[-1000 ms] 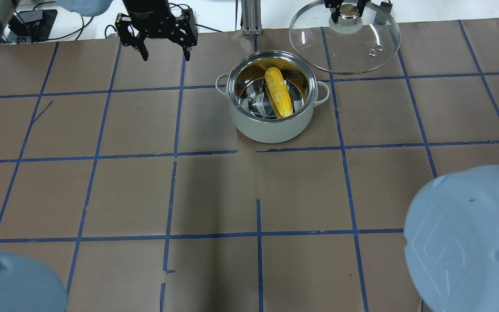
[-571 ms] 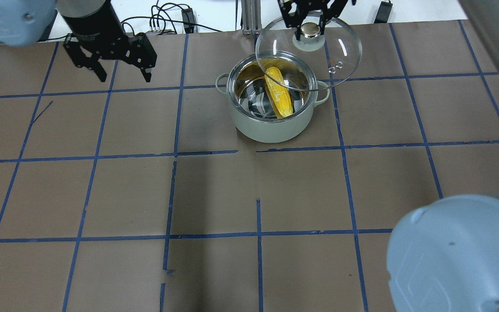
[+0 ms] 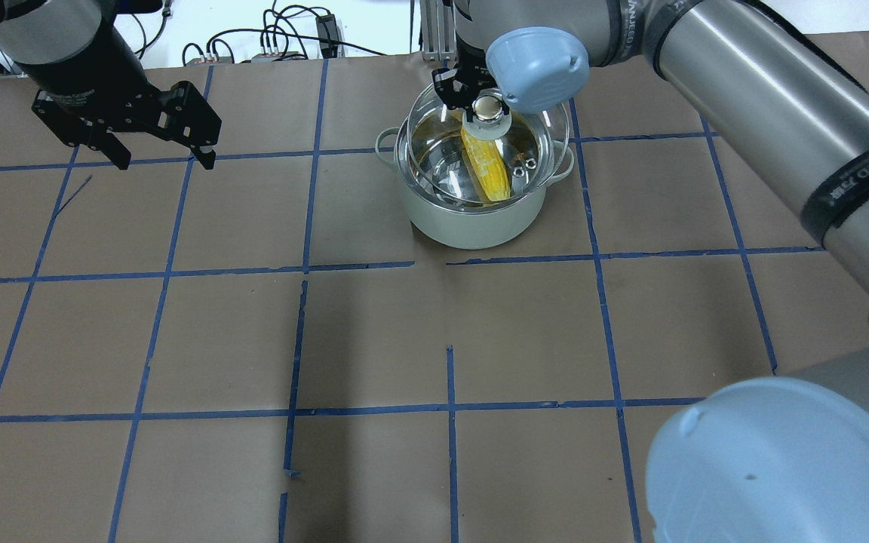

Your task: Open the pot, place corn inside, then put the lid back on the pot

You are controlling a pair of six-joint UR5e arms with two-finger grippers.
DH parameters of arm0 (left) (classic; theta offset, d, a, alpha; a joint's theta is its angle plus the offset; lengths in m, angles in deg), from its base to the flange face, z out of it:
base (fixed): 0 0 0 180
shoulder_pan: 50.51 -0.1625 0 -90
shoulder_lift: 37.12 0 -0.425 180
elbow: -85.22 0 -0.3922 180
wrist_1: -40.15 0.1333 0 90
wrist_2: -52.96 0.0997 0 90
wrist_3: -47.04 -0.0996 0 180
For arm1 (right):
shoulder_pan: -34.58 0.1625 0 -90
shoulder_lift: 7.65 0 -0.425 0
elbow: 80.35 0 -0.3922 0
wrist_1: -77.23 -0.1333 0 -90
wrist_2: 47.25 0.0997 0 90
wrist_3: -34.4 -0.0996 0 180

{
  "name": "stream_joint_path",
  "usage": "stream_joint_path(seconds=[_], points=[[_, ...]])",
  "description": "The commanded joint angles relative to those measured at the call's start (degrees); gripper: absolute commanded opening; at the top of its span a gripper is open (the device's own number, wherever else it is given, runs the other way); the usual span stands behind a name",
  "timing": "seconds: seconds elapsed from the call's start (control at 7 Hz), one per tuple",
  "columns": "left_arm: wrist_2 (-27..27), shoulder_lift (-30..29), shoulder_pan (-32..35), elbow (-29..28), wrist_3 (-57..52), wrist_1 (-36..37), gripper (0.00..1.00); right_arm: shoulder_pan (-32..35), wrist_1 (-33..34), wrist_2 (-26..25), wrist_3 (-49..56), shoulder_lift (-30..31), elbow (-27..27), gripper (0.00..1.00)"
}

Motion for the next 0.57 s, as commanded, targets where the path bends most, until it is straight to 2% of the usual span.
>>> stream_joint_path(seconds=[0.0,0.43], points=[[0.60,-0.70,-0.13,-0.65,-0.07,0.04,1.00,0.54,0.05,-0.01,-1.75,-0.79,0.48,0.08],[0.52,-1.07,-0.05,0.49,-0.07,-0.04,1.00,1.16,-0.04,0.07,-1.85,-1.40,1.09,0.08]])
